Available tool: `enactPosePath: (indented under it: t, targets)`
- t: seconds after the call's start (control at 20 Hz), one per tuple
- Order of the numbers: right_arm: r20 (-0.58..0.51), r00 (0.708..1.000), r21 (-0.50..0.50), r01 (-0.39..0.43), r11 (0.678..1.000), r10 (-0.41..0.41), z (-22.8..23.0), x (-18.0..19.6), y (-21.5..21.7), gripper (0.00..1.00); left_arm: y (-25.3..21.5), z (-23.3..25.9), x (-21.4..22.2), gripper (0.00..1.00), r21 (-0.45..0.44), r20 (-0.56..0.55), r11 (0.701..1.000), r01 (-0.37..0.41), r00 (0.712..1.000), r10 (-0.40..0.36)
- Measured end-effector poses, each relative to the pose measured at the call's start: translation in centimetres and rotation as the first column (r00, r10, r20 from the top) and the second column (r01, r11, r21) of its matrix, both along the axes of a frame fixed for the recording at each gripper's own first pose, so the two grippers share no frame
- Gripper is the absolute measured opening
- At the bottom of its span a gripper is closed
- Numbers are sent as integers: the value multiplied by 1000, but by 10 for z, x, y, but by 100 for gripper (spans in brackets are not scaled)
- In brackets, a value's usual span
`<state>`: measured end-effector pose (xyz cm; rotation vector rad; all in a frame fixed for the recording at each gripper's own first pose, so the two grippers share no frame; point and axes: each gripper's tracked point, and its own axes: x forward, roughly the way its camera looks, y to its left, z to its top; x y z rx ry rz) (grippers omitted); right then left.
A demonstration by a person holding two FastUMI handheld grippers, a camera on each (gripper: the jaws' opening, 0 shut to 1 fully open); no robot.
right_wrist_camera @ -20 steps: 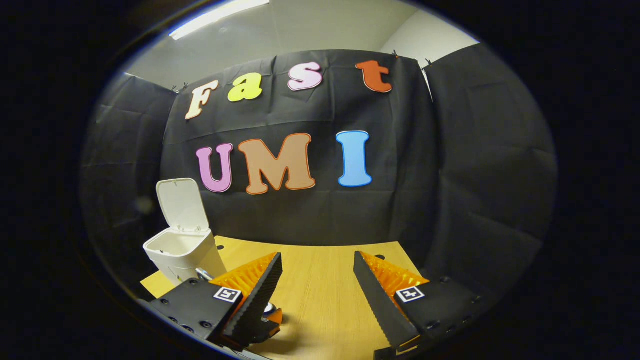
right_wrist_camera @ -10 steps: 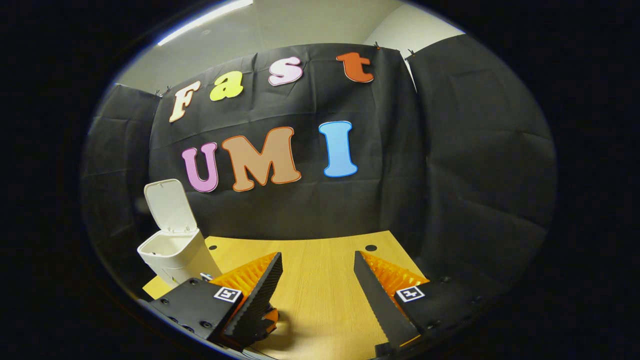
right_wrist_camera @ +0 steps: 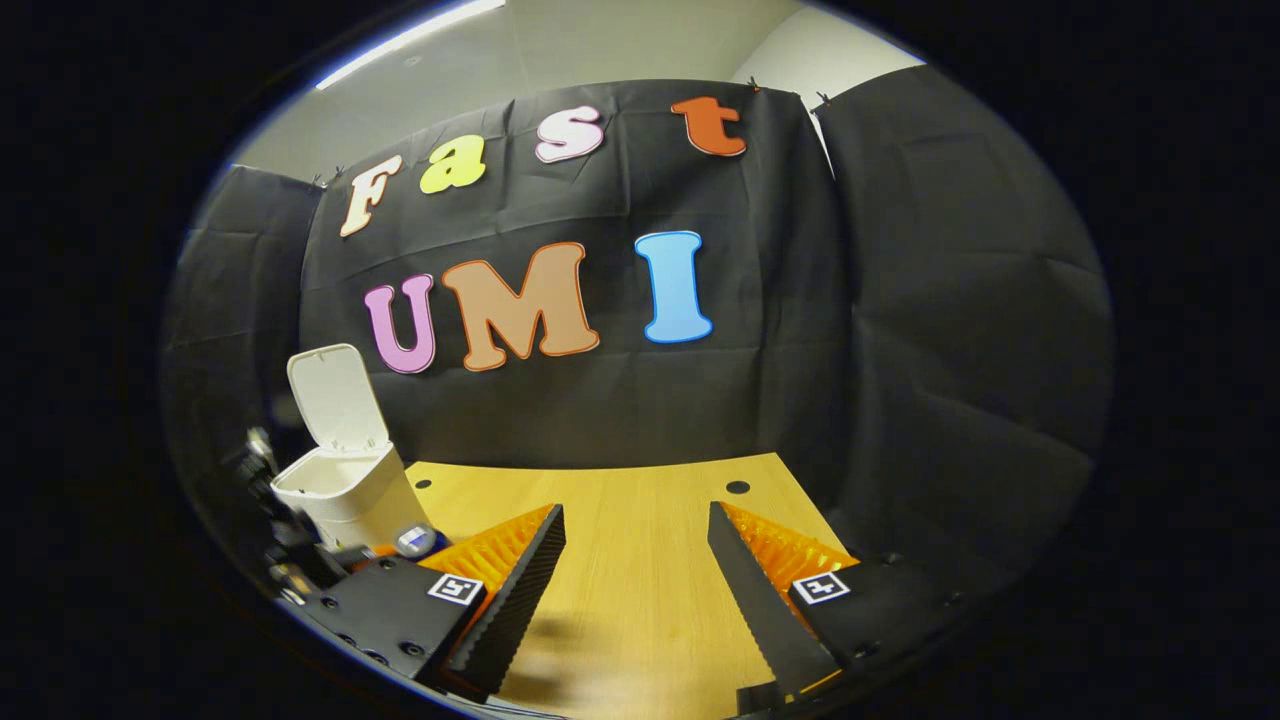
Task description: Press the lid of the desktop garbage bin to open it, pick up the crumpled paper on the desktop and throw it into the bin, then pick up the pop can on the desktop and drop it into the bin, and finally close the garbage bin lid.
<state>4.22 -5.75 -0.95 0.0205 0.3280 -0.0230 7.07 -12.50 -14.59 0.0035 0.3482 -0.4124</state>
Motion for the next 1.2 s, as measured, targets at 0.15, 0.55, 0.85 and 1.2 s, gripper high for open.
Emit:
enactPosePath:
  t: [0.15, 0.55, 0.85, 1.2]
  targets:
    - [-19, 1000, 25, 4, 1000, -3, -12, -6, -11, 96, 25, 62, 18, 76, 0, 75, 1000, -12, 997, 12]
    - [-52, 998, 93, 21, 995, -16, -37, -16, -38, 96, 160, 130, 80, 76, 30, 131, 963, -267, 957, 261]
    - [-89, 995, 113, 56, 992, -46, -53, -20, -54, 96, 229, 110, 80, 76, 73, 83, 910, -408, 912, 402]
    - [-97, 994, 102, 57, 993, -47, -59, -28, -58, 96, 235, 106, 80, 93, 58, 94, 892, -449, 892, 443]
